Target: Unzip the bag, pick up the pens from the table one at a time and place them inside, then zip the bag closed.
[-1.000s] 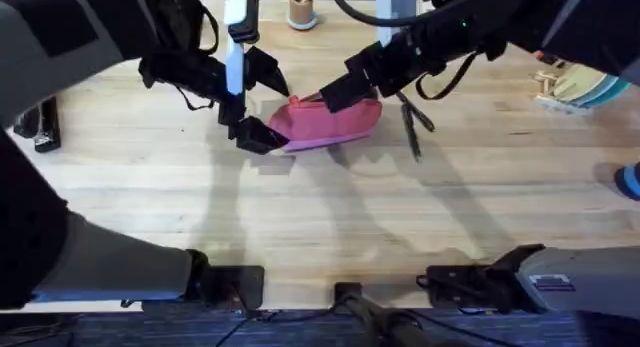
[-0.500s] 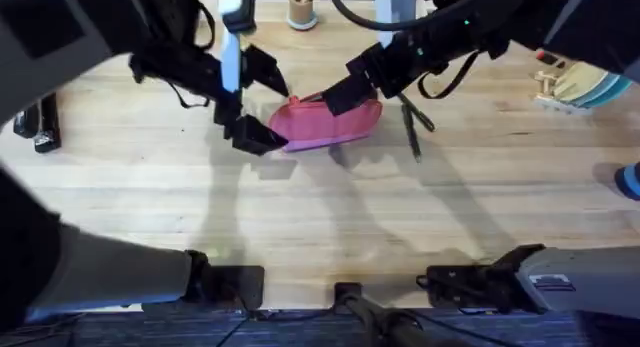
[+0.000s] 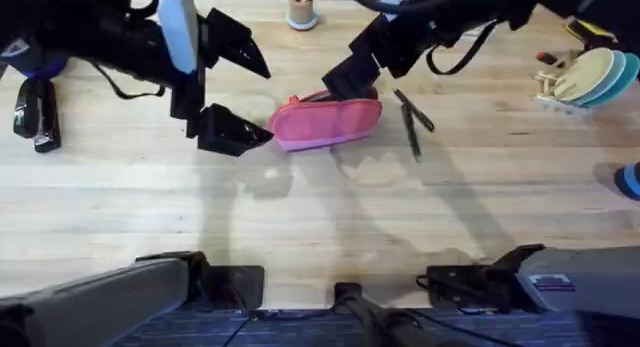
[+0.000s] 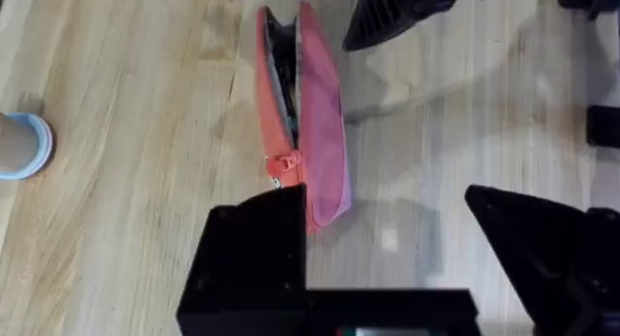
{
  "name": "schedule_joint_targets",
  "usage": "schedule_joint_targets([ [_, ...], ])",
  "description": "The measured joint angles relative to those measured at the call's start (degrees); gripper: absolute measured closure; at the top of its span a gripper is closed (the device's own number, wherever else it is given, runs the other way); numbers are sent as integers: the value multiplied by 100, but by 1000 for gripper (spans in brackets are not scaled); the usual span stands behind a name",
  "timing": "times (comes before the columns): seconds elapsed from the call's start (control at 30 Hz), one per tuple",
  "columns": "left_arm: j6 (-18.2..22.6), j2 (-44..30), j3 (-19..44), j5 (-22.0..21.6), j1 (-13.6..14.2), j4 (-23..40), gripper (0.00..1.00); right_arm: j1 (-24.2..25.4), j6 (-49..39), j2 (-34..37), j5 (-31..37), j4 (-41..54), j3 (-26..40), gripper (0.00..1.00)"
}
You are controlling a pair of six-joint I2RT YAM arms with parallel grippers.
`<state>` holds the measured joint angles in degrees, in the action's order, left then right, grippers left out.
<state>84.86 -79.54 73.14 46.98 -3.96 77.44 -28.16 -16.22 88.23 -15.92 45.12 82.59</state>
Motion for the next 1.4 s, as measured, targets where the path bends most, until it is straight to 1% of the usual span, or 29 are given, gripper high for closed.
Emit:
schedule_joint_targets([
  [0.13, 0, 148, 0, -2, -49, 36, 7, 0, -251, 0, 2, 13, 0, 14],
  [0.2, 0, 241, 0, -2, -49, 38, 7, 0, -384, 0, 2, 11, 0, 64],
  [0.23, 0, 292, 0, 0, -49, 43, 8, 0, -453, 0, 2, 9, 0, 120],
  [0.3, -20, 409, 0, -2, -49, 72, 7, 0, -626, -2, 2, -4, 0, 282],
  [0.37, -54, 535, 0, -1, -49, 81, 8, 0, -803, -1, 2, -9, 0, 498],
  [0.4, -69, 599, 0, -1, -49, 81, 8, 0, -887, 0, 2, -9, 0, 639],
  [0.47, -86, 694, 0, -2, -49, 82, 7, 0, -996, 0, 0, -9, 0, 880],
  [0.5, -91, 733, 0, -1, -49, 82, 8, 0, -1024, 0, 1, -9, 0, 947],
  [0.57, -109, 827, 0, -2, -49, 84, 8, 0, -1158, -2, 0, -9, 0, 968],
  [0.63, -136, 840, 0, 0, -49, 79, 8, 0, -1350, 0, 0, -9, 0, 968],
  [0.7, -258, 838, 0, -2, -49, 36, 7, 0, -1640, 2, 0, -9, 0, 968],
  [0.8, -674, 838, 0, -4, -49, -208, 7, 0, -2208, 28, 0, -11, 0, 969],
  [0.93, -1510, 838, 0, -4, -49, -512, 7, 0, -2747, 260, 0, -13, 9, 970],
  [1.07, -2236, 838, 0, -6, -49, -550, 7, 0, -2982, 582, 1, -15, 9, 971],
  [1.13, -2528, 838, 0, -6, -49, -550, 7, 0, -3141, 706, 0, -17, 9, 971],
  [1.23, -2796, 838, 0, -6, -49, -548, 7, 0, -3429, 802, -64, -17, 9, 971],
  [1.4, -2990, 838, 0, -4, -49, -549, 7, 0, -3818, 812, -245, -22, 9, 971],
])
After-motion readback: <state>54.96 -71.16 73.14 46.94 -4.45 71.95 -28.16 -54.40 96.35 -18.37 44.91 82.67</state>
